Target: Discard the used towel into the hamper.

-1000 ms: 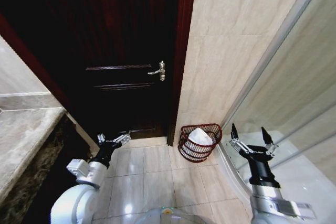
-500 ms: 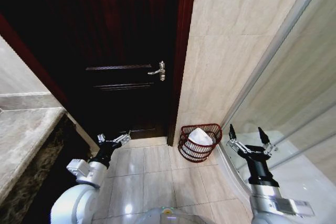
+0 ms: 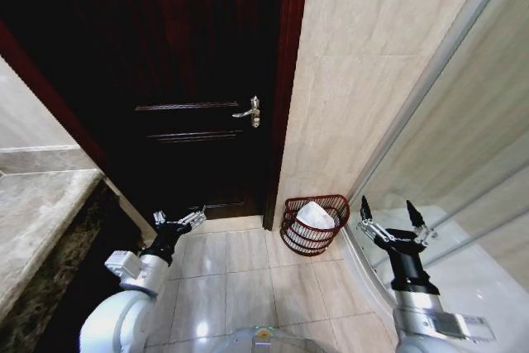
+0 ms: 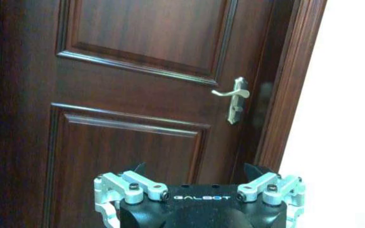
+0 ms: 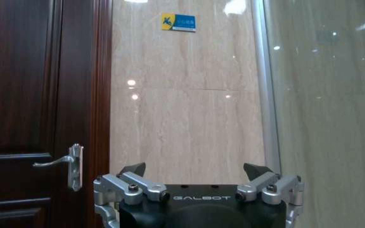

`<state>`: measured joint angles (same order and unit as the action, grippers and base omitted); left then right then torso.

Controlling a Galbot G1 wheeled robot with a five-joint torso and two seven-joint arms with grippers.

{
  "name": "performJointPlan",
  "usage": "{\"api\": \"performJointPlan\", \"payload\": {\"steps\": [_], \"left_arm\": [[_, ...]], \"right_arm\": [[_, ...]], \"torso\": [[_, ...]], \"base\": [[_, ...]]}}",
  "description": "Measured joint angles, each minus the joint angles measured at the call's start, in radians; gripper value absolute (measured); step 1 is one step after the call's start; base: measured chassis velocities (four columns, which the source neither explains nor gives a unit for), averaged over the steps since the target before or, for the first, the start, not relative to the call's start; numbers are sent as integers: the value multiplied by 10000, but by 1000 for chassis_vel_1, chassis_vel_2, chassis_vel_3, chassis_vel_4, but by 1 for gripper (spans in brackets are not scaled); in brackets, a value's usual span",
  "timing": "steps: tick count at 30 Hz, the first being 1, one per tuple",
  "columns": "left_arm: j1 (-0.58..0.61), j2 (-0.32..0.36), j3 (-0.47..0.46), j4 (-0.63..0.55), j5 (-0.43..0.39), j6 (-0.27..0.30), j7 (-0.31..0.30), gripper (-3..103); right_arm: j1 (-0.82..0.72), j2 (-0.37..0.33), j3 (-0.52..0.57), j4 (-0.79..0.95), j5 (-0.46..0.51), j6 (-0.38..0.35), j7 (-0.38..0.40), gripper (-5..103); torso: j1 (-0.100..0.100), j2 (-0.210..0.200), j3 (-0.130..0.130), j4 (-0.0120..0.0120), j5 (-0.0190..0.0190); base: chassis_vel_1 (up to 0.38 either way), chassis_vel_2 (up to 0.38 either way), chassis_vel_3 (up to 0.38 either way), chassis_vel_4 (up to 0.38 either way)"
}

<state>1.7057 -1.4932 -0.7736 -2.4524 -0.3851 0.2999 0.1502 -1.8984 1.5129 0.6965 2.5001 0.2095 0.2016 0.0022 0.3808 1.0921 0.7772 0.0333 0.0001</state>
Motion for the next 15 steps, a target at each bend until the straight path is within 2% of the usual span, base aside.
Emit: {"api": "performJointPlan", "payload": {"steps": [15], "left_arm": [[0,0,0,0,0,0,0,100]], "right_arm": [[0,2,0,0,-2,3,-1,100]], "torso": [[-1,1,0,-1,0]], "base": [[-43,-44,-43,-50]]}}
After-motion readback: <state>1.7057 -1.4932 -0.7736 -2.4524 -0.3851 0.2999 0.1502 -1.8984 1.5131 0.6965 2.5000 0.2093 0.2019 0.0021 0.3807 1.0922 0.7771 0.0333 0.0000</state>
